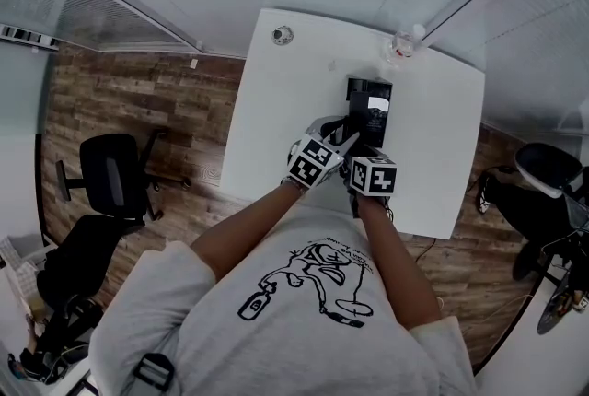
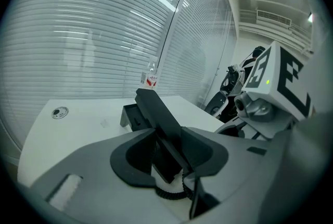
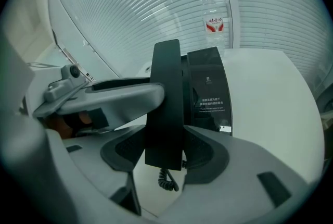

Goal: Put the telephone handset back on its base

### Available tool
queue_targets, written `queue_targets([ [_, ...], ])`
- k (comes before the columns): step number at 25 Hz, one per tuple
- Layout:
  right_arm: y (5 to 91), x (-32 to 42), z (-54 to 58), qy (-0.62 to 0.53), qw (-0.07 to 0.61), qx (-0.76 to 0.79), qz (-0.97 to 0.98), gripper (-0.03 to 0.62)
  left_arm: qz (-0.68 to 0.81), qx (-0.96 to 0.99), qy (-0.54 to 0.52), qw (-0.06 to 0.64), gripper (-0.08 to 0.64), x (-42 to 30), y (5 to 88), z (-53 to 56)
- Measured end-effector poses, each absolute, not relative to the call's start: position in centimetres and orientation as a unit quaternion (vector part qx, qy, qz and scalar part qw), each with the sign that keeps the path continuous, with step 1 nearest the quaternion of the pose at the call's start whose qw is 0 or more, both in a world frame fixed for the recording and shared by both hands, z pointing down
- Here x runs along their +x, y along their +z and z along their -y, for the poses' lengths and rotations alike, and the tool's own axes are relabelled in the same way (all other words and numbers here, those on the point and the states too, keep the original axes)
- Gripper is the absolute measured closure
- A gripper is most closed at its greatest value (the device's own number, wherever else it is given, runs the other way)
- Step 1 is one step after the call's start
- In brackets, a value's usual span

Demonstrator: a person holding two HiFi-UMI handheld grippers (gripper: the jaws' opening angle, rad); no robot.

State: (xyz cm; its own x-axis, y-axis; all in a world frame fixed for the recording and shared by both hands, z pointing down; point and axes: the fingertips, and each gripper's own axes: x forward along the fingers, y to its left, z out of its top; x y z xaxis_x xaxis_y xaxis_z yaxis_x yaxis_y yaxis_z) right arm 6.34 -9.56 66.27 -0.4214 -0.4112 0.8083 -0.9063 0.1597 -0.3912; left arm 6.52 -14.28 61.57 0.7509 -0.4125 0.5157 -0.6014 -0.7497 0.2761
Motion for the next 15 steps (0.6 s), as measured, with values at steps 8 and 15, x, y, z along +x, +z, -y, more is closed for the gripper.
queue_targets([
  [8, 67.6, 6.6, 10.6, 0.465, 0.279, 0.461, 0.702, 0.382, 0.282, 0.905, 0.219, 0.233, 0.423, 6.9, 62.9, 15.5],
  [15, 68.6, 6.8, 11.3, 0.475, 0.284, 0.459, 0.695, 0.382, 0.281, 0.899, 0.223, 0.251, 0.423, 7.0, 64.4, 16.4],
])
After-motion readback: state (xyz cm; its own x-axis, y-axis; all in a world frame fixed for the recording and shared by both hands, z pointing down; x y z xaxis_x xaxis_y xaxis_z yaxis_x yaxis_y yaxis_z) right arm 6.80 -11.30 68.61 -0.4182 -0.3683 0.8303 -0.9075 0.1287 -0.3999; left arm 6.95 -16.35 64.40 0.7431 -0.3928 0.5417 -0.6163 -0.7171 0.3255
